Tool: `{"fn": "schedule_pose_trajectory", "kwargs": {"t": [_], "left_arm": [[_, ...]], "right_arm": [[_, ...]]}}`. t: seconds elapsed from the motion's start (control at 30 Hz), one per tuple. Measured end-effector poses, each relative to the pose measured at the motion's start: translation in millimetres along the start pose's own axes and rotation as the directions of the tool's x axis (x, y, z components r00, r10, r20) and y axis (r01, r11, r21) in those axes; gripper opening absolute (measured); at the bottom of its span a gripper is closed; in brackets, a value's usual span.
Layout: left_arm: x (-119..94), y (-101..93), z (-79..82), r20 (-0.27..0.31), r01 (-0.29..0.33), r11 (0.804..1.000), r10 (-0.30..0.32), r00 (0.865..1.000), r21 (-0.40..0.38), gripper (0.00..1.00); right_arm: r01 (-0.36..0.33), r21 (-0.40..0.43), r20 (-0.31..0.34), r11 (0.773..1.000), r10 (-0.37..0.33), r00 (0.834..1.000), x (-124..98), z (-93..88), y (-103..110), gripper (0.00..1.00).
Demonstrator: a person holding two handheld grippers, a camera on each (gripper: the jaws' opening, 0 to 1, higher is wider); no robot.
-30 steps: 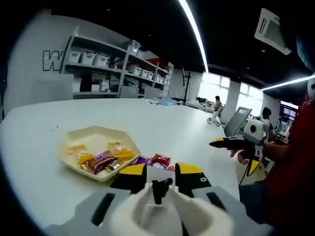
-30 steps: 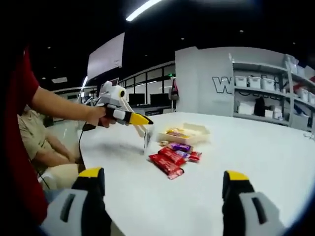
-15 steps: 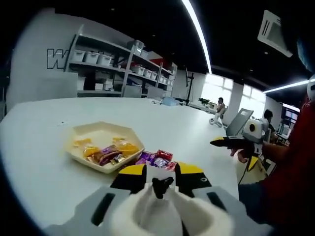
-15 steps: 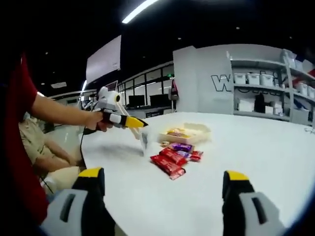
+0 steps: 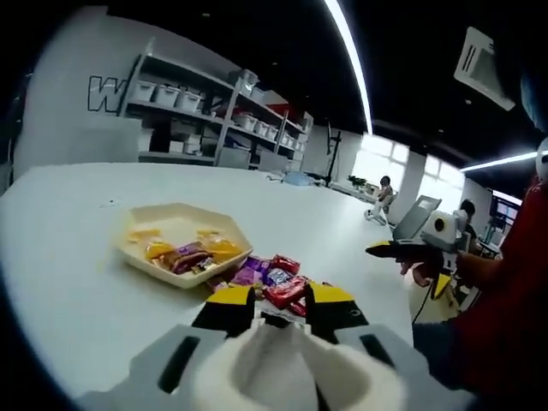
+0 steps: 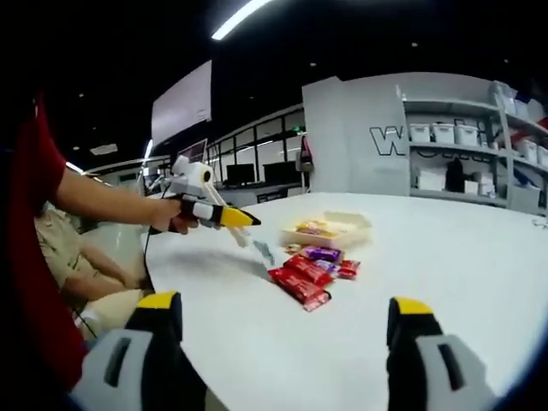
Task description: Place the target food into the container with the food tongs after gripping and lifting it, then release it inside without dropping or visibly crushing the food.
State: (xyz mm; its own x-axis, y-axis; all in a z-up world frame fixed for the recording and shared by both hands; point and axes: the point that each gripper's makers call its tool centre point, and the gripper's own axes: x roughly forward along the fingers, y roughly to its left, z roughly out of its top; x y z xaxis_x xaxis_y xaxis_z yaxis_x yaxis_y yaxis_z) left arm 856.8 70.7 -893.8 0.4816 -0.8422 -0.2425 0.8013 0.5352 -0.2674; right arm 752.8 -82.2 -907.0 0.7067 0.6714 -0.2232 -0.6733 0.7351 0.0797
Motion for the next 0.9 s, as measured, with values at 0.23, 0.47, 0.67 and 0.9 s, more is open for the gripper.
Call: {"fn": "schedule_pose_trajectory", "kwargs": {"t": [0.23, 0.47, 0.67, 0.9], "left_arm": [[4, -1.8, 1.6, 0.01, 0.01, 1.0, -0.01, 1.0, -0.002, 0.24], [8, -1.7, 7.2, 0.029, 0.014, 1.0, -0.014, 0.999, -0.006, 0.24], [19, -6.8, 18.8, 0.046, 0.029, 1.0, -0.029, 0.999, -0.002, 0.24], [32, -16.2, 26.3, 0.054, 0.052, 0.999, -0.052, 0.997, 0.005, 0.25]], "right_arm": [[0.0, 0.011, 0.002, 1.0, 0.0, 1.0, -1, 0.6, 0, 1.0], [-0.005, 0.016, -0.002, 1.0, 0.005, 1.0, 0, 0.1, 2, 1.0], [-0.006, 0.02, -0.006, 1.0, 0.006, 1.0, 0, -1.1, 1, 1.0], [-0.002, 0.027, -0.003, 1.0, 0.002, 1.0, -2, -1.1, 0, 1.0]]}}
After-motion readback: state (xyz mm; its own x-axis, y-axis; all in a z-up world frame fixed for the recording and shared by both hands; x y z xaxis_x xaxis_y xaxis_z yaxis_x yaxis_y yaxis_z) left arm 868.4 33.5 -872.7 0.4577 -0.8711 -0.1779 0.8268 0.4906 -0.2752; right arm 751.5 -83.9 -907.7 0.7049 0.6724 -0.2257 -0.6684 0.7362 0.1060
